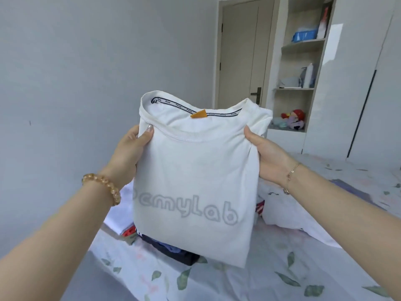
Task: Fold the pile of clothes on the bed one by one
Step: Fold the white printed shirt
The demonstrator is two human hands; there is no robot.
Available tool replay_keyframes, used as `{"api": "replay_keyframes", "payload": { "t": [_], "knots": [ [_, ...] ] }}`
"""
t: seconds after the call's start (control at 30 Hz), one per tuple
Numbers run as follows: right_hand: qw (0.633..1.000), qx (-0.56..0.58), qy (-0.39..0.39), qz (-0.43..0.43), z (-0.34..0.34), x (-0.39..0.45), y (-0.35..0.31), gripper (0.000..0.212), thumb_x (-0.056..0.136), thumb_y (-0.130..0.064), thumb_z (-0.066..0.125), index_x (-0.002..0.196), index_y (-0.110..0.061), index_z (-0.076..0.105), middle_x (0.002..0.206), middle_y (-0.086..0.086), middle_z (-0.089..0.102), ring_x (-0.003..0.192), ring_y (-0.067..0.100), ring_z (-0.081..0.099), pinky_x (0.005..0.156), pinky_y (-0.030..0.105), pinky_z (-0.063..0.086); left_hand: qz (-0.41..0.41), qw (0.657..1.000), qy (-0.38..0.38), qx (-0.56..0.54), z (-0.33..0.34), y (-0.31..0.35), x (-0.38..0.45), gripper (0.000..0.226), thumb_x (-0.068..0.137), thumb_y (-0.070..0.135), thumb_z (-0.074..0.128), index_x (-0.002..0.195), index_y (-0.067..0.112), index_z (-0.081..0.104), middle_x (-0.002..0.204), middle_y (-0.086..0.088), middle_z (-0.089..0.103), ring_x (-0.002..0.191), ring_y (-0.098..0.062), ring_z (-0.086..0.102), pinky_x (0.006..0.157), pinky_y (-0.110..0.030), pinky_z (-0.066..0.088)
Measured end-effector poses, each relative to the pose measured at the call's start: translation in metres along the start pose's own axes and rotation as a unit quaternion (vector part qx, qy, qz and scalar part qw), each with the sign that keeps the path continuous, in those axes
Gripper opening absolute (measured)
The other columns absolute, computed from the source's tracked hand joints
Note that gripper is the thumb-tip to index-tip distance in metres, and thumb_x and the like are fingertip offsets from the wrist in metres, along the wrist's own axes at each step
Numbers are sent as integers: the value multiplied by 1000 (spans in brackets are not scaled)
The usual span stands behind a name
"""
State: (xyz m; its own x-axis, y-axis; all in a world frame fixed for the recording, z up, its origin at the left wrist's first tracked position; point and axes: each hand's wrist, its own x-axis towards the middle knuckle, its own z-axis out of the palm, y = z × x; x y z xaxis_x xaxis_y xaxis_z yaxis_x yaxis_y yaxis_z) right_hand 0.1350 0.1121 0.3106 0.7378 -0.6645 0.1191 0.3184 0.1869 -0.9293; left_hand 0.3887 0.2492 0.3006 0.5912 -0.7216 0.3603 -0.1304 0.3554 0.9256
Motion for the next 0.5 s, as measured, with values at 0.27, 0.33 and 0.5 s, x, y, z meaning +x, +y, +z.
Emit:
{"api": "replay_keyframes", "payload": {
  "t": [0.27, 0.33, 0.5],
  "knots": [
    [998, -26, -56, 19, 61, 124, 84, 41, 97, -38, 53, 130, -15, 58, 124, 2, 67, 113, 18, 64, 97, 37, 50, 29, 987, 95, 129, -118, -23, 66, 19, 96, 32, 55, 106, 20, 66, 91, 7, 73, 79, -10, 69, 67, -26, 53],
    [998, -8, -58, 31, 74, 151, 112, 34, 98, -35, 52, 123, -15, 61, 119, 2, 69, 109, 19, 66, 82, 32, 58, 28, 982, 93, 164, -143, -32, 84, 18, 97, 30, 55, 106, 18, 65, 88, 7, 73, 75, -8, 69, 62, -22, 54],
    [991, 49, -107, 69, 99, 211, 185, 33, 100, -29, 49, 128, -15, 58, 124, 1, 67, 114, 15, 63, 93, 32, 53, 8, 959, 83, 272, -200, -54, 134, 27, 97, 32, 55, 114, 12, 64, 104, -6, 71, 85, -17, 69, 72, -28, 58]
  ]
}}
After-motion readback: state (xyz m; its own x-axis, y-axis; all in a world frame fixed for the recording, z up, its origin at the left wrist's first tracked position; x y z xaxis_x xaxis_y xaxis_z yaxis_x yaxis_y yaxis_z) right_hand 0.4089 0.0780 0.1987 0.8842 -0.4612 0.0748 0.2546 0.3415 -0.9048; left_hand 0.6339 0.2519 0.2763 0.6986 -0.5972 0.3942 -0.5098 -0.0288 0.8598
